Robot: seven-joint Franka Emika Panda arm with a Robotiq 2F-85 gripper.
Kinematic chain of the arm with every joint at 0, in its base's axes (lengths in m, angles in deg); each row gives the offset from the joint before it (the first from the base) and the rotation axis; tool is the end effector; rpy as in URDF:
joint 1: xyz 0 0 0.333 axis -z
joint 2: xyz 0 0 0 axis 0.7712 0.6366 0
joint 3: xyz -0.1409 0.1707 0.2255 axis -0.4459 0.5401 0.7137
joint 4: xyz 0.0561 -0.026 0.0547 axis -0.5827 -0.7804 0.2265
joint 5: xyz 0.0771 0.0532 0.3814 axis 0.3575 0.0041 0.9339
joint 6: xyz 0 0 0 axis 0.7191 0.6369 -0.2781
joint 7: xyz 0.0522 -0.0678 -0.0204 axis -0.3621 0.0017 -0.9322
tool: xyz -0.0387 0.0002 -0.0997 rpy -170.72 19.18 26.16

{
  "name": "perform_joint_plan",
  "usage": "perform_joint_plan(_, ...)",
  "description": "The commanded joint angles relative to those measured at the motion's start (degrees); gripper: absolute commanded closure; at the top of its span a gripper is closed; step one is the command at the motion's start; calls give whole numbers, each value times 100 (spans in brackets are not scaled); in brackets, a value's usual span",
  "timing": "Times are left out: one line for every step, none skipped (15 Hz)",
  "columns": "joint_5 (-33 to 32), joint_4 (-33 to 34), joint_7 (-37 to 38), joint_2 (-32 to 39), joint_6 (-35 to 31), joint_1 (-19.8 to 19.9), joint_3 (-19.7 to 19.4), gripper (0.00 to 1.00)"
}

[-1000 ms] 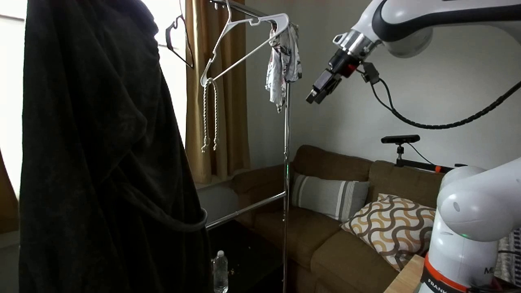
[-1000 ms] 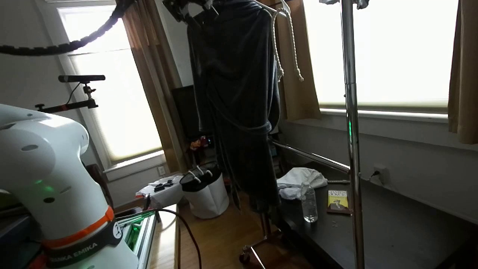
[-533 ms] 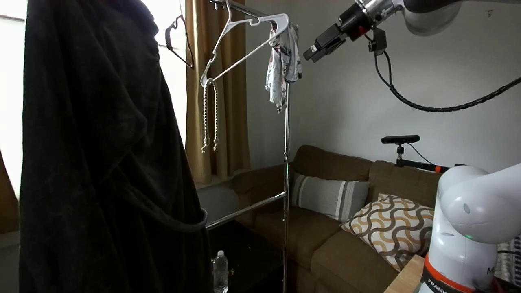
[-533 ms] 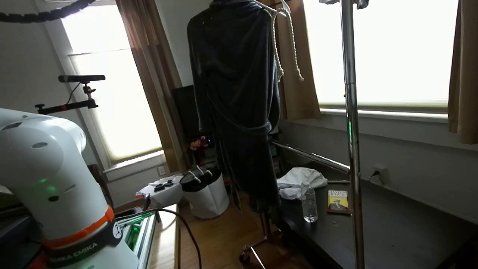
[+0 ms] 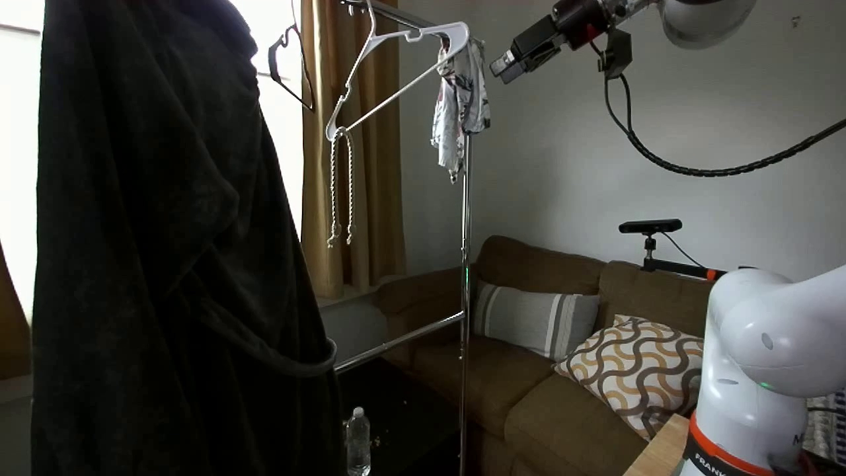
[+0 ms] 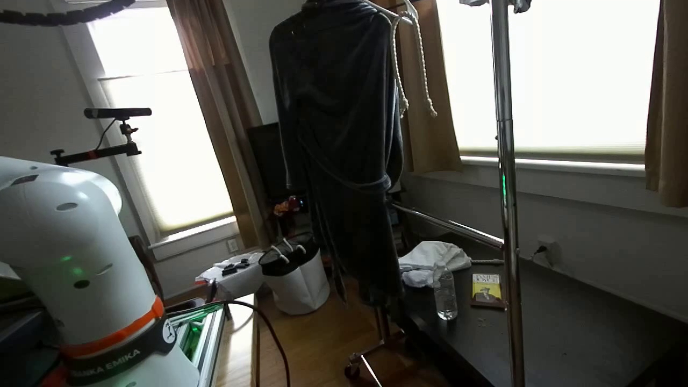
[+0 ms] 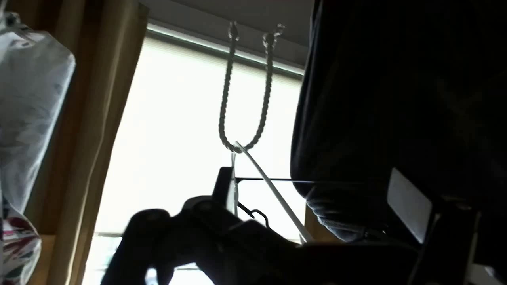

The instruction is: Move the white hanger to the bottom rail.

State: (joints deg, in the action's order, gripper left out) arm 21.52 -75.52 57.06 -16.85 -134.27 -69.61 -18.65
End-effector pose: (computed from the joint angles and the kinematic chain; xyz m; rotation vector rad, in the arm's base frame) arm 0.2288 0.0846 0.7682 -2.4516 -0.7654 -1.4868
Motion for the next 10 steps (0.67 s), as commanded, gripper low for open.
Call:
perform_joint_plan(561, 491, 11, 202, 206, -700, -180, 0)
perform_joint_plan(616, 564, 98, 237, 40, -664, -101, 0)
perform_joint_plan(654, 638, 237, 287, -230, -574, -17, 0)
perform_joint_plan(687, 739, 389, 371, -414, -515, 38, 0)
perform_joint_plan(714, 826, 521, 466, -578, -485, 74, 0)
perform_joint_plan(687, 915, 702, 578, -777, -371, 158, 0)
perform_joint_plan(633, 979, 857, 666, -997, -263, 234, 0)
perform_joint_plan(518, 1134, 1078, 804, -922, -93, 341, 0)
perform_joint_plan(348, 1303, 1293, 950, -797, 171, 470, 0)
perform_joint_plan(235, 1444, 1460, 1069, -704, 350, 581, 0)
